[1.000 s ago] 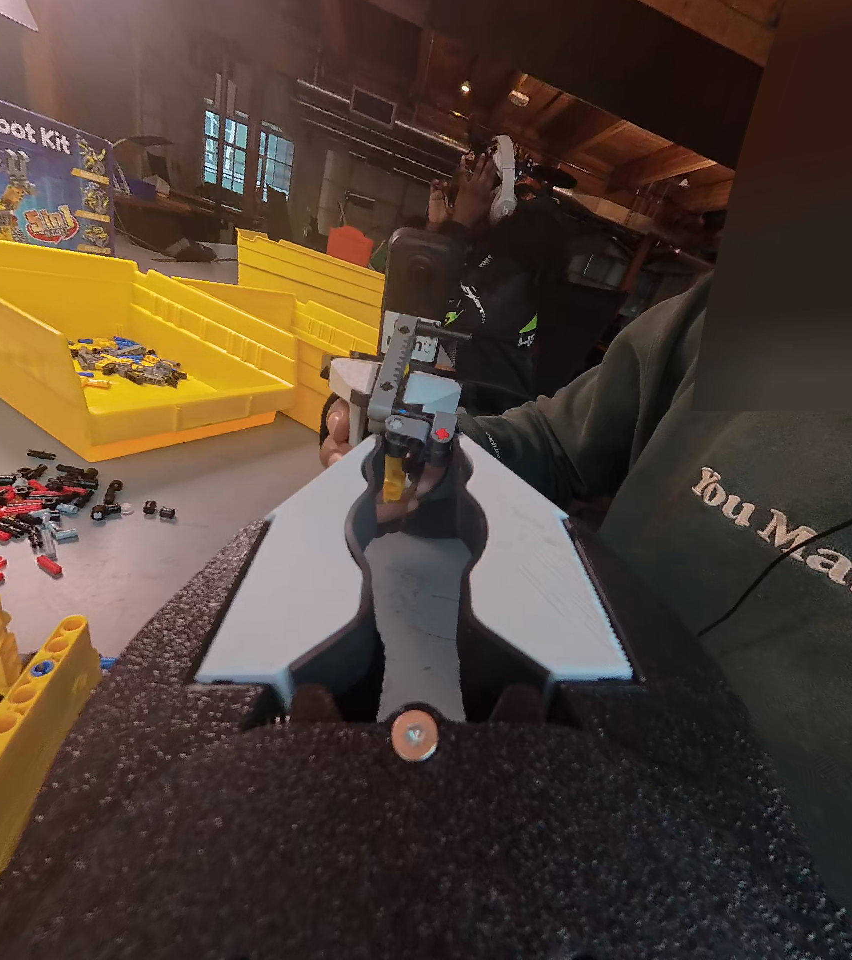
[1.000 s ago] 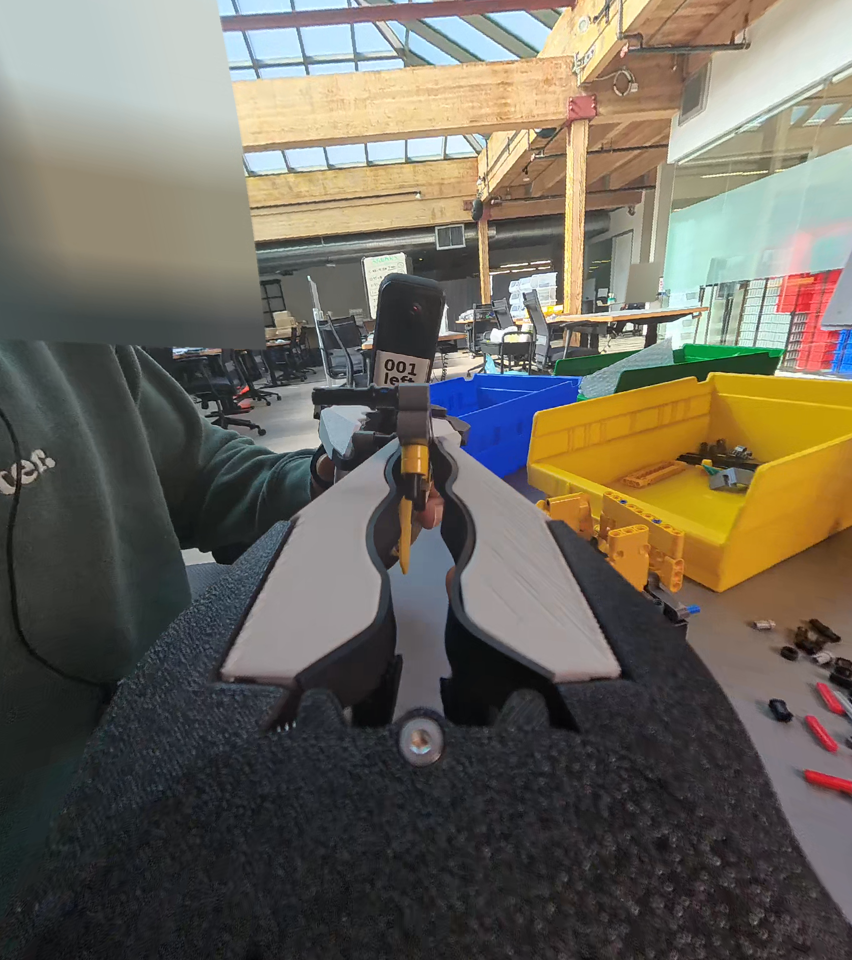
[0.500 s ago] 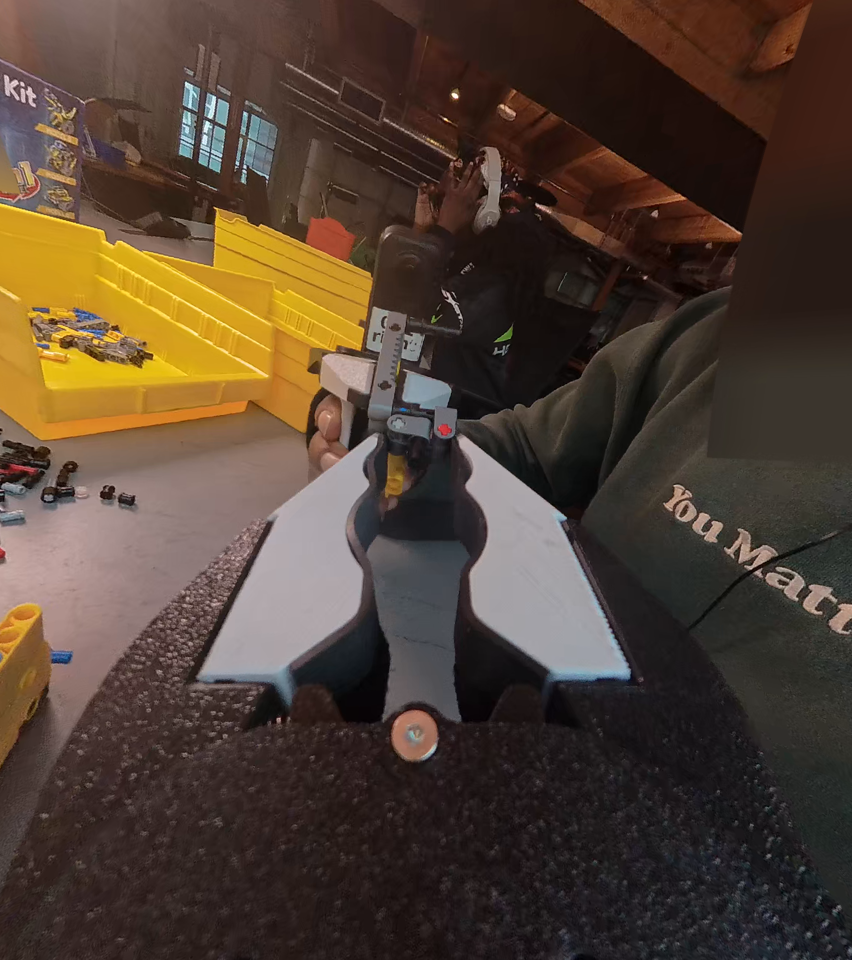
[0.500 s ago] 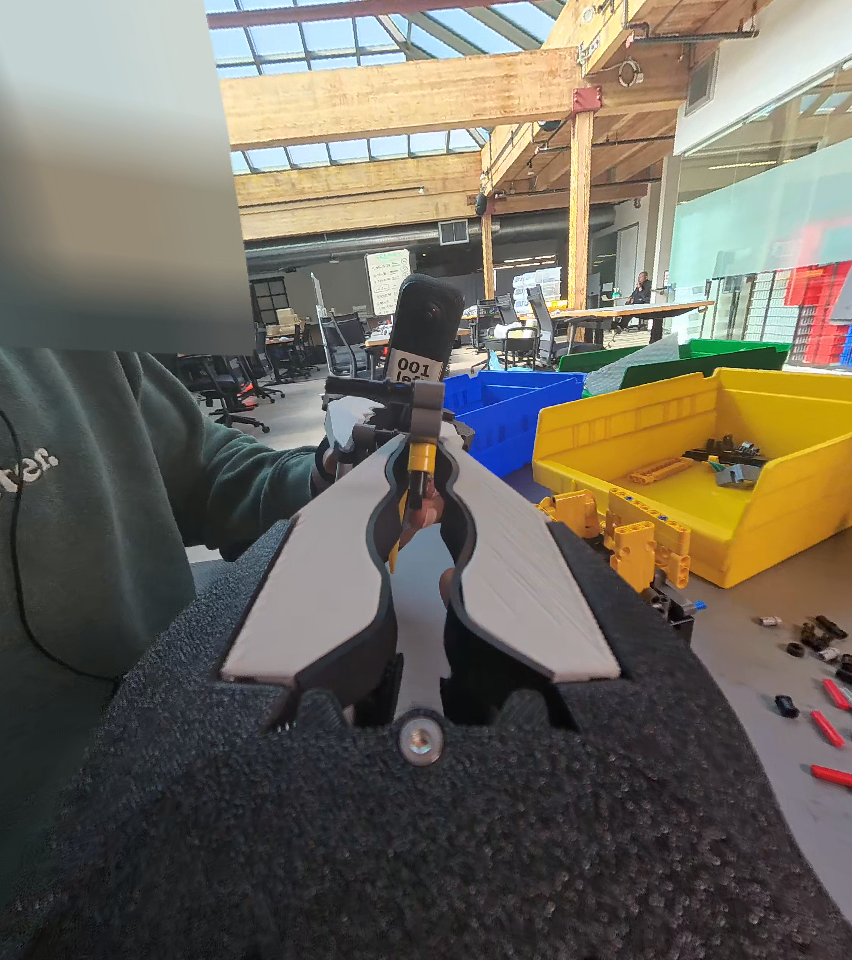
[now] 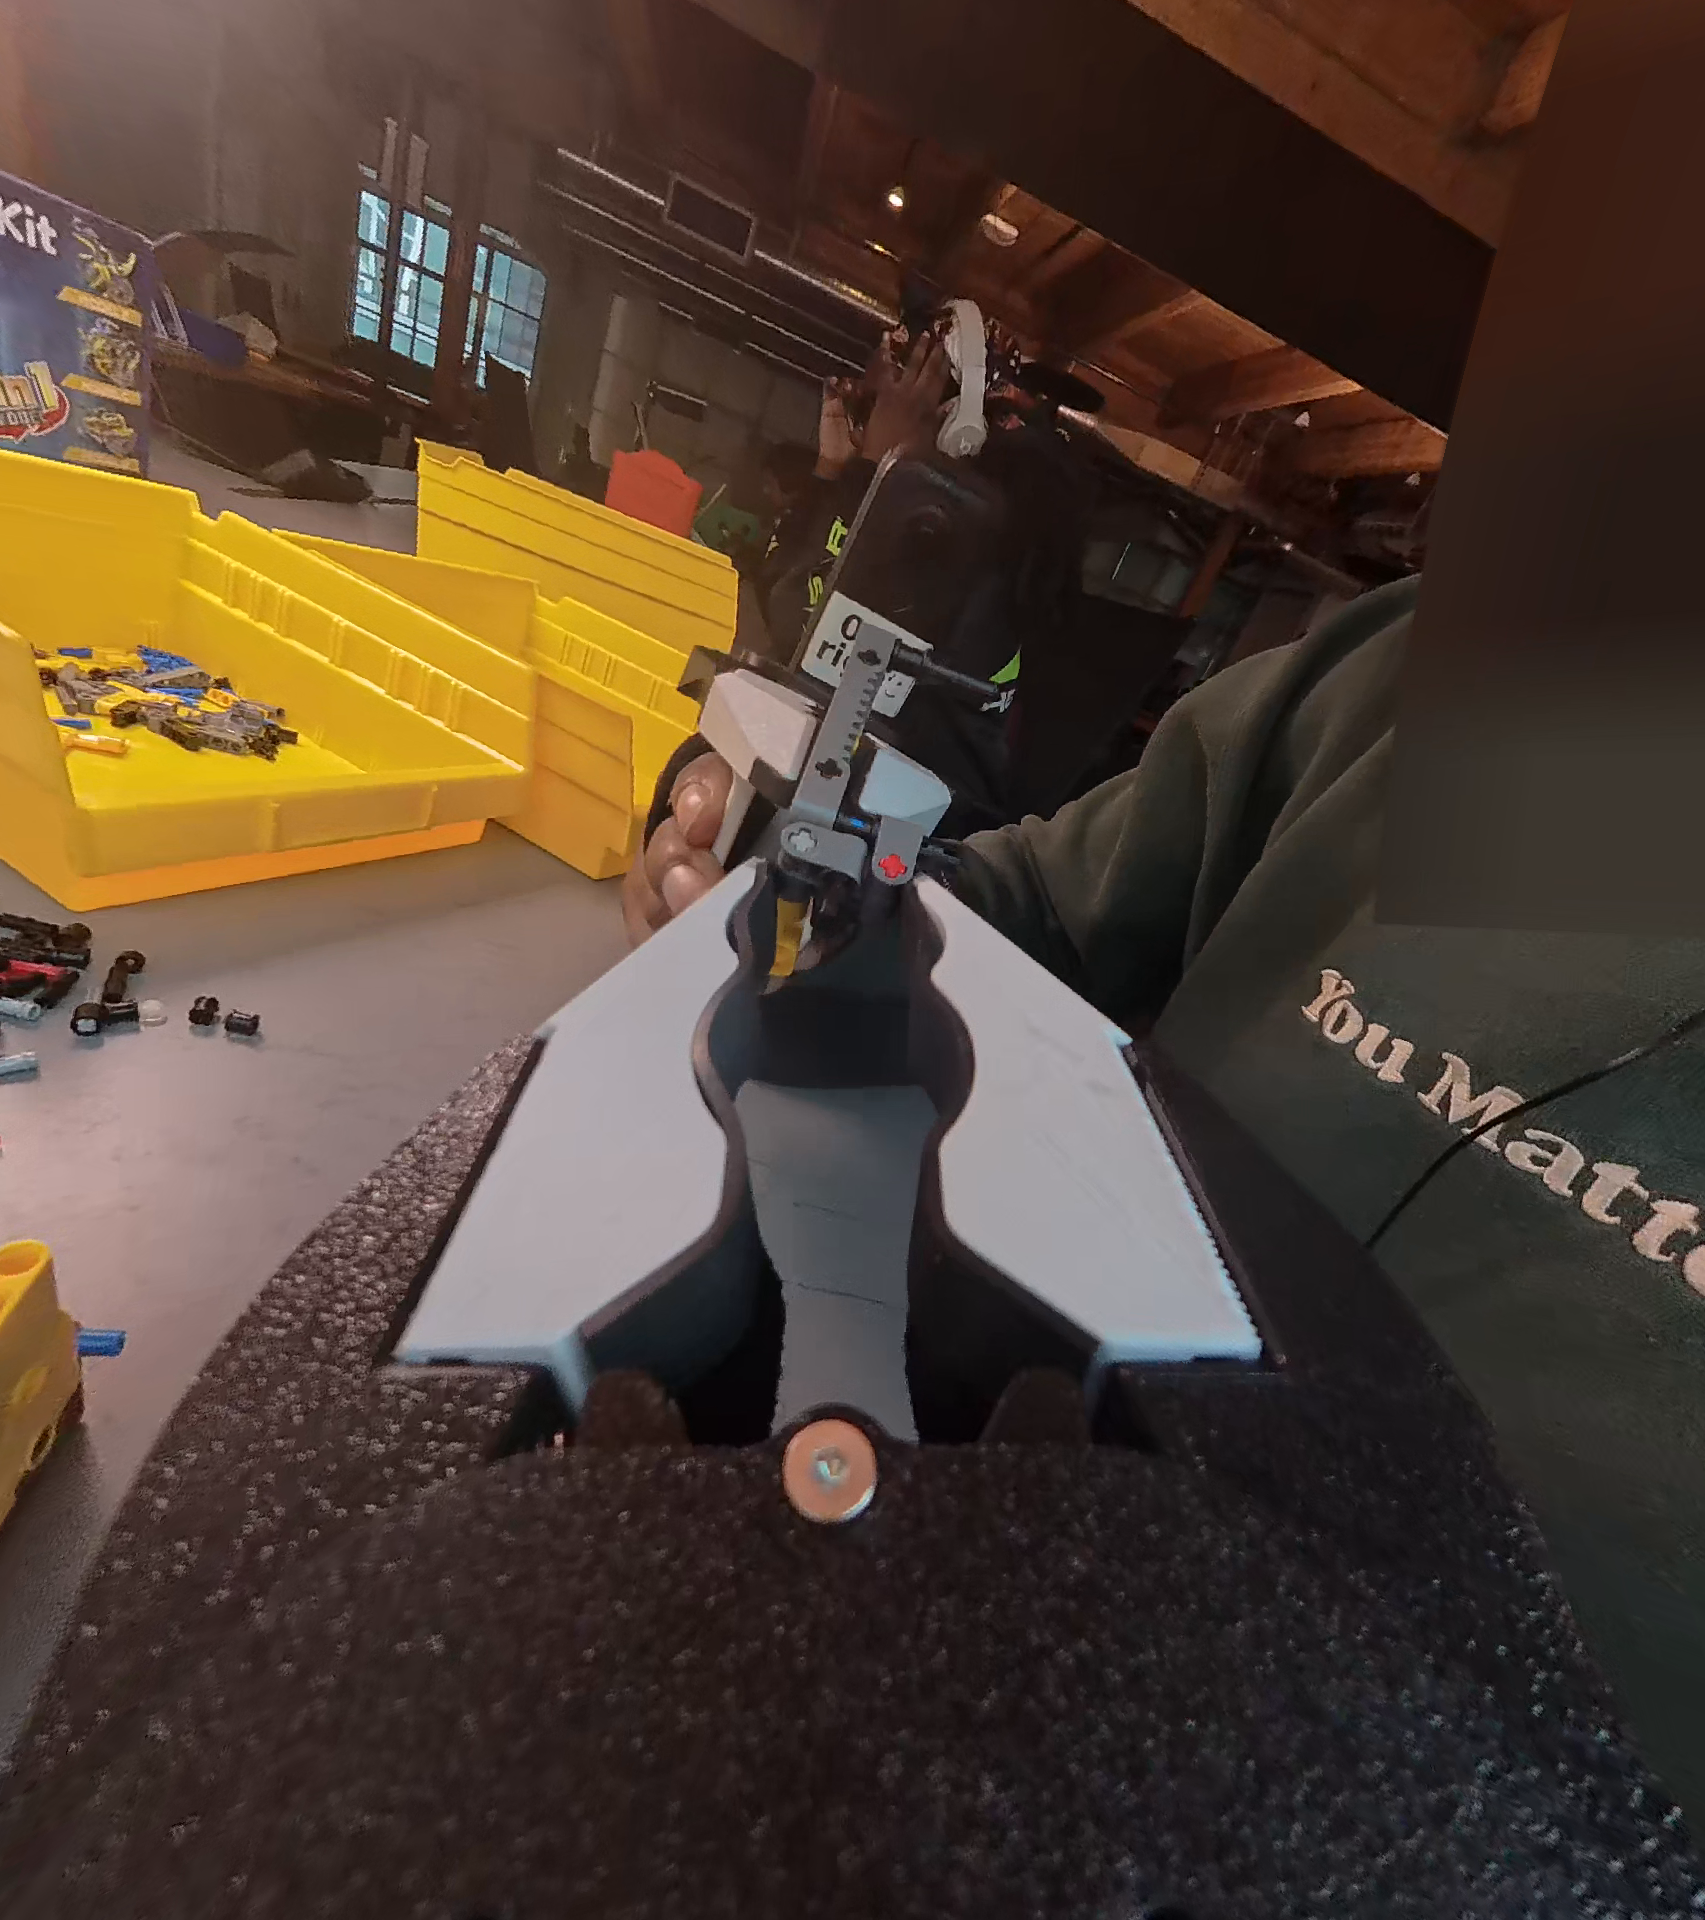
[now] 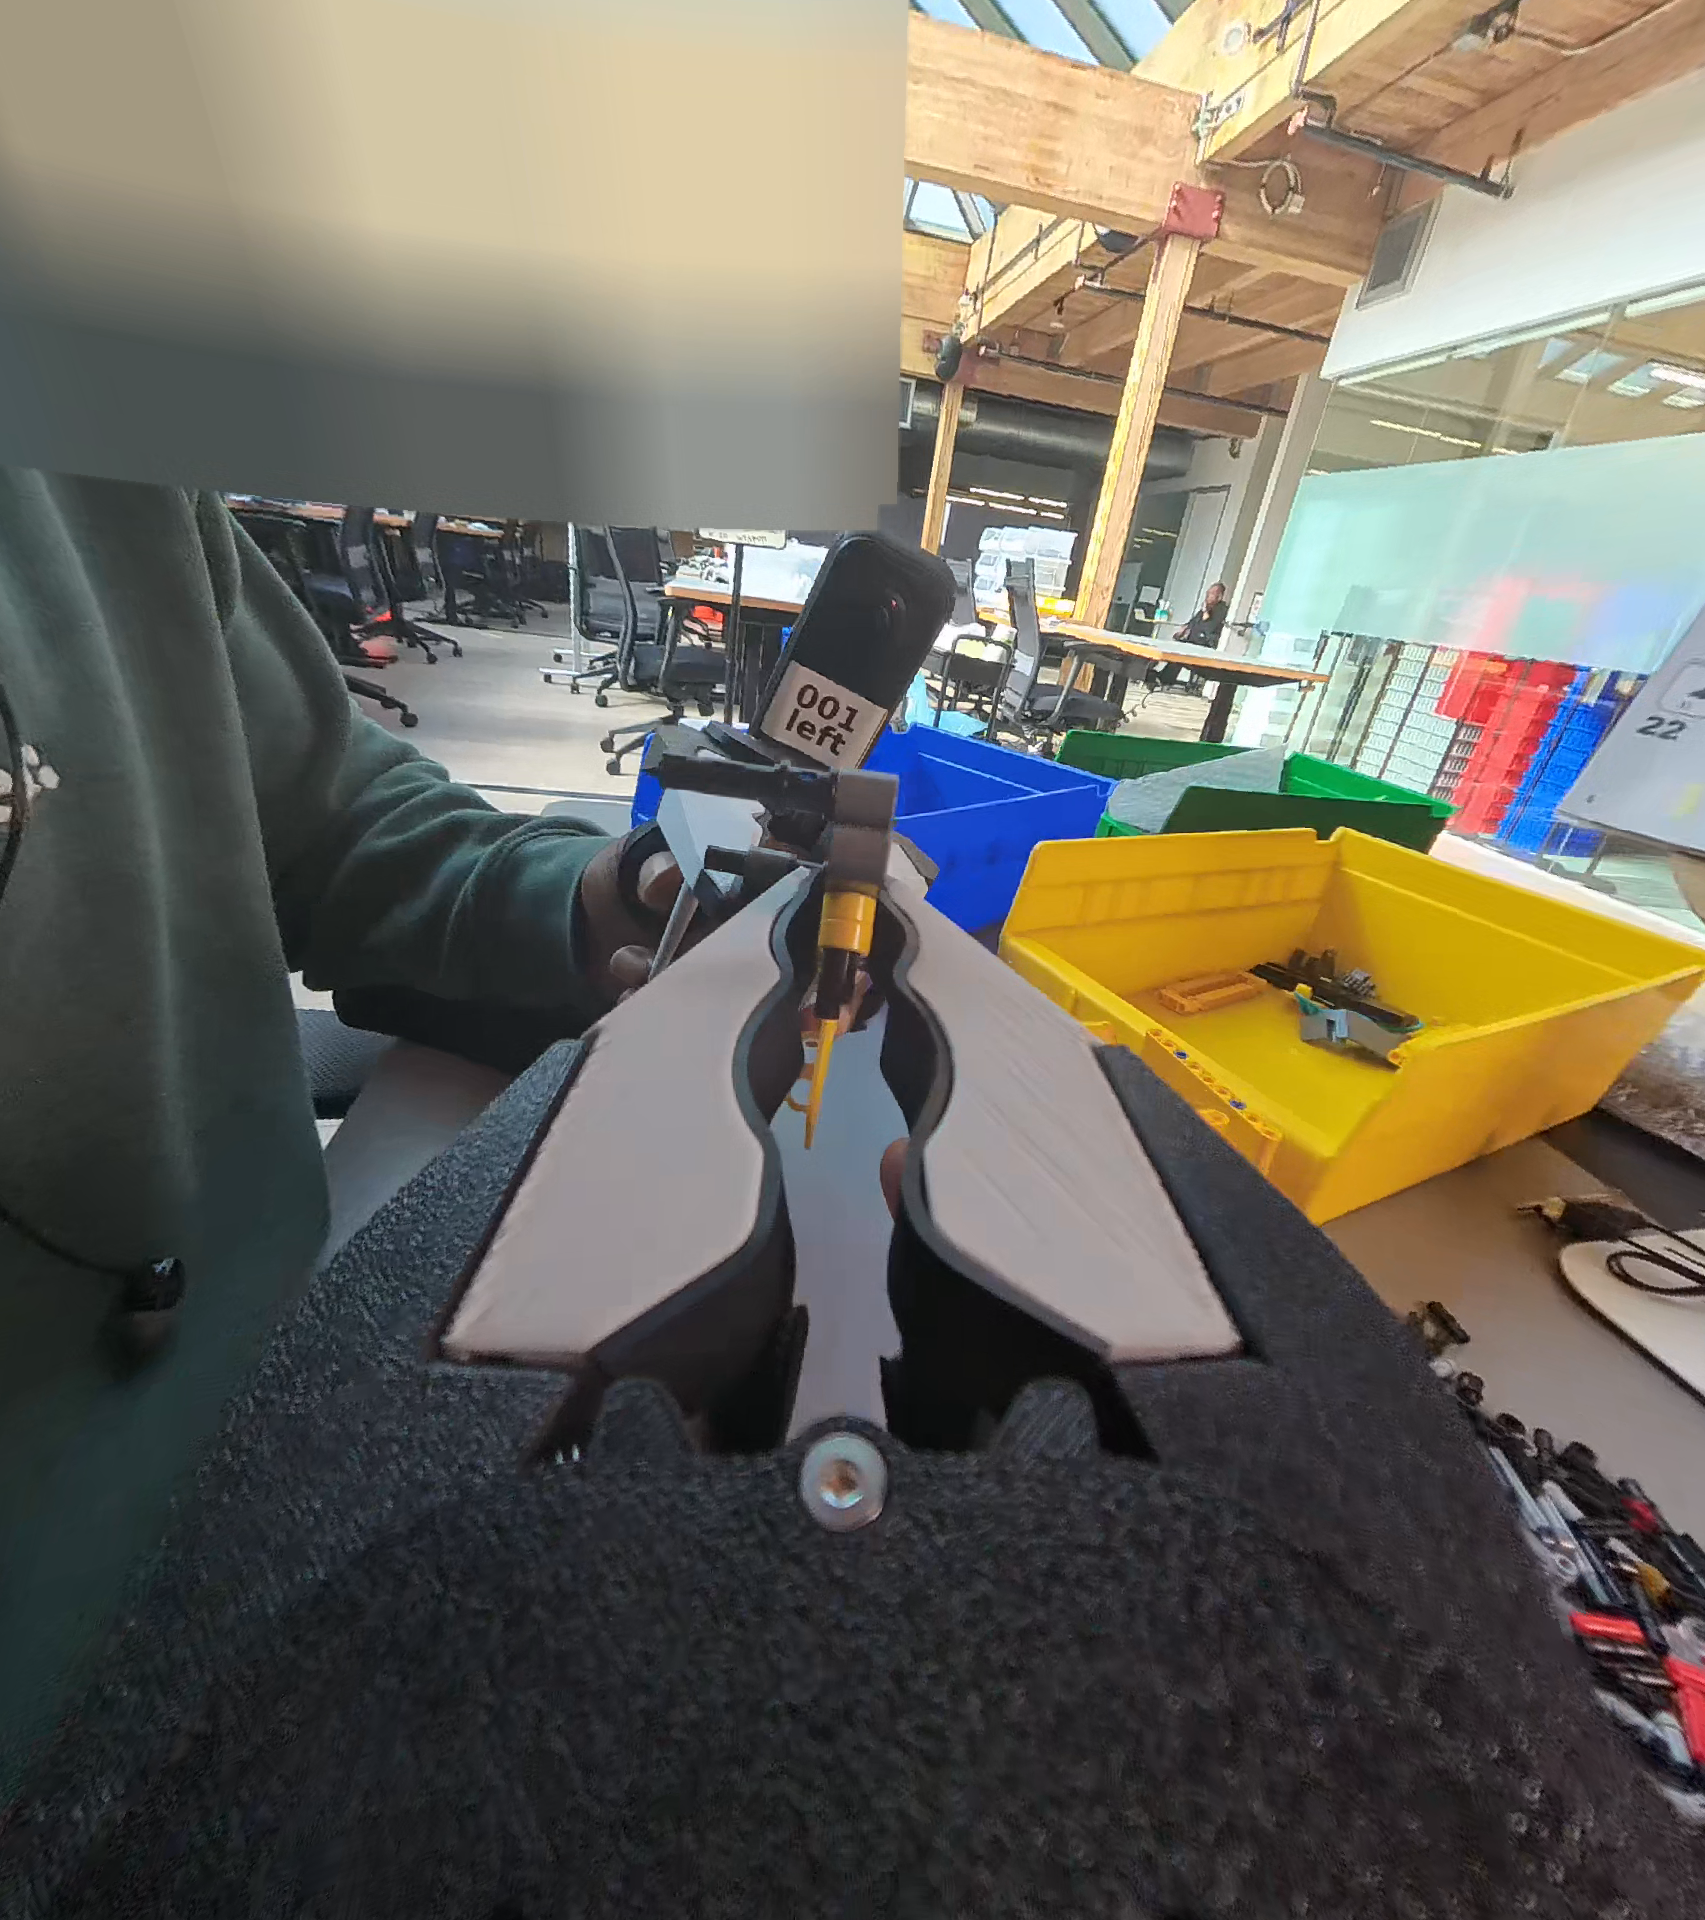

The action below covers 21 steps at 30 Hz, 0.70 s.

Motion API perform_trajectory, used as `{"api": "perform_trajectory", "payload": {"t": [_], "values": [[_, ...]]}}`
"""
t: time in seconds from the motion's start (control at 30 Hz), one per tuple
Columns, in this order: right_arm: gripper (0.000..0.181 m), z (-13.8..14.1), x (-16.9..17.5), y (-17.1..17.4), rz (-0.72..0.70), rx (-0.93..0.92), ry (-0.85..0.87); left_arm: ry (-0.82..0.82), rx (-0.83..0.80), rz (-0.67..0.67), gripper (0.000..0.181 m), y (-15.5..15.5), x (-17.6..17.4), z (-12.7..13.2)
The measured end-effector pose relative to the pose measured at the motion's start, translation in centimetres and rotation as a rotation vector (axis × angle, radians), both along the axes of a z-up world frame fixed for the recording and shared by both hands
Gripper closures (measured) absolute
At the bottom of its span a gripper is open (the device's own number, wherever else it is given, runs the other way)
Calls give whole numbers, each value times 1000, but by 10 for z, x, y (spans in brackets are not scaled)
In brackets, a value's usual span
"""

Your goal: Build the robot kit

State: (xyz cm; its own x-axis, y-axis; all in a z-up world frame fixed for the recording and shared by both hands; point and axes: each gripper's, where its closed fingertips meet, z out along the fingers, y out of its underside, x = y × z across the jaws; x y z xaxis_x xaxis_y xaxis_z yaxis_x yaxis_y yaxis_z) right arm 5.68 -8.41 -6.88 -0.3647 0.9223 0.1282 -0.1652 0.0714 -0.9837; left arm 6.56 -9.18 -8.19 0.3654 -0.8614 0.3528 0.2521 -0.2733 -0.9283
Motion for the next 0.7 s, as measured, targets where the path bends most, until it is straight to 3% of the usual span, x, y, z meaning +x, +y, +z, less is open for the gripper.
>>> {"api": "perform_trajectory", "payload": {"t": [0.17, 0.43, 0.53, 0.57, 0.7], "values": [[174, -5, 4, -2, 64, -71, -34, 15, -10, -25, 160, -1, 4, -5], [172, -9, 7, -8, 92, -13, -40, 22, 0, -81, 159, -8, 9, -7], [168, -11, 2, 3, 74, -46, -50, 134, 80, 30, 159, 1, 3, -10], [152, -14, 2, 7, 73, -42, -60, 207, 117, 87, 159, 6, -2, -13], [143, -30, 4, 38, -54, 112, -116, 616, 359, 372, 159, 25, -28, -26]]}}
